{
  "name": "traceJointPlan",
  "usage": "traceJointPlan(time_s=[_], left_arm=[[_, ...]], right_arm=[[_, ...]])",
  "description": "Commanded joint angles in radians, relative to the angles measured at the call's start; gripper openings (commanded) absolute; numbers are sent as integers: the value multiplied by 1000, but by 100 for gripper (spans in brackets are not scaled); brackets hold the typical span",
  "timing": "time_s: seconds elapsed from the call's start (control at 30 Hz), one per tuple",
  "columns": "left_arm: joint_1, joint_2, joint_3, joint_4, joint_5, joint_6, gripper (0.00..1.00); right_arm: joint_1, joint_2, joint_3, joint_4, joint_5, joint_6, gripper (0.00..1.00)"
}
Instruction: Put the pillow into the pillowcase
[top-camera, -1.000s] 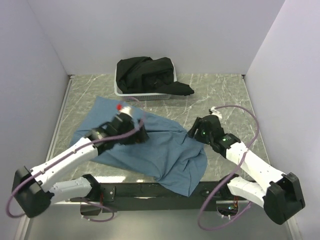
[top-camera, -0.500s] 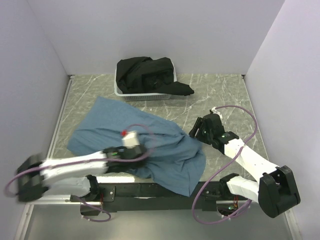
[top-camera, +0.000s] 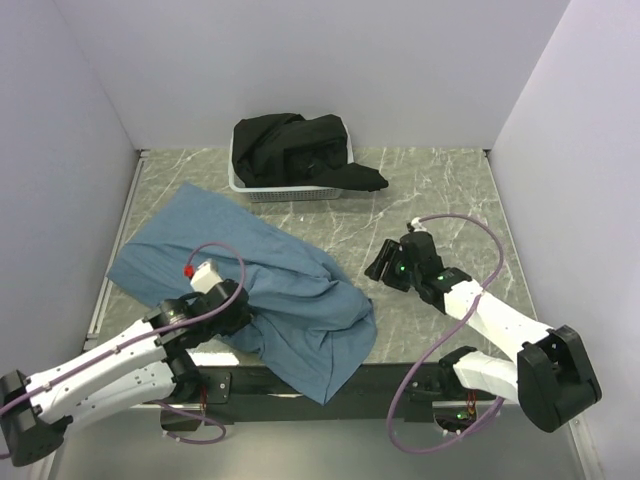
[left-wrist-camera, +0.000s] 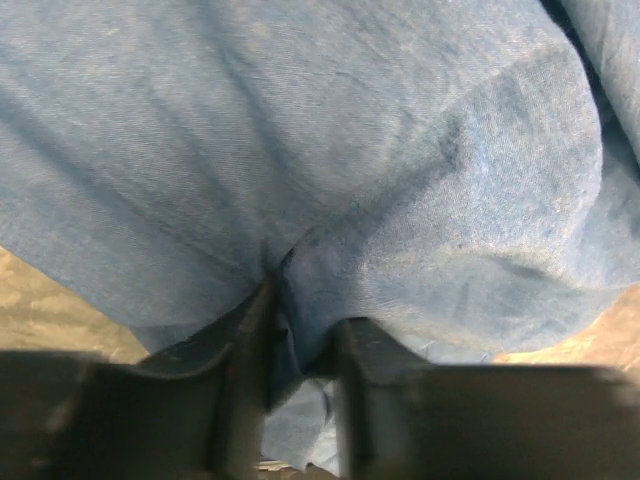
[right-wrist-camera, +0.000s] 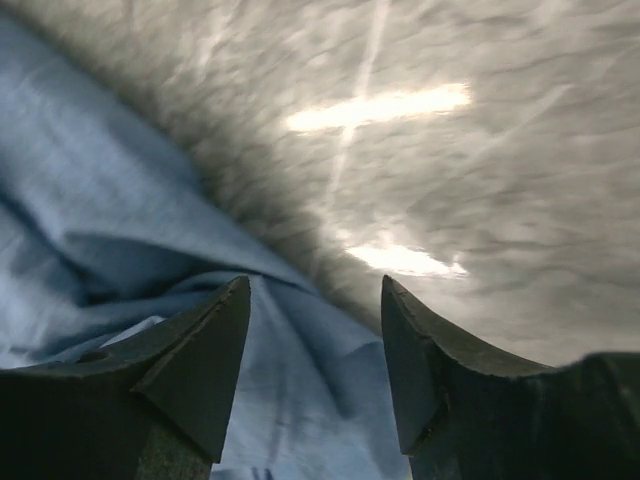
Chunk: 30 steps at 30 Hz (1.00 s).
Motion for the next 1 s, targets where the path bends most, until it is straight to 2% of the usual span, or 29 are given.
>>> traceJointPlan(time_s=[0.0,0.1,0.2,0.27,0.33,0.47,0.57,0.7,0.97], left_arm=[[8,48,87,12,-5,117,51],[6,81,170,-9,3,212,72],[-26,116,258,-34,1,296,83],[-70,177,309,-68,-29,318,83],[-184,246,395,-104,-98,320,82],[-426,494,553,-195,-180,286,81],[-527,638,598,-162,-140,312,80],[-617,795,598,-59,-100,320,71],[-690,1011,632,81,-57,332,67]], right_arm=[[44,-5,-65,101,-29,65,61],[53,25,-93,146,-52,99,56],[57,51,-112,167,-43,123,54],[57,47,-133,170,-43,143,54],[58,33,-145,204,-48,158,55],[57,21,-148,193,-48,152,55],[58,19,-154,192,-40,149,55],[58,13,-161,189,-29,146,55],[57,-4,-156,181,-17,128,56]])
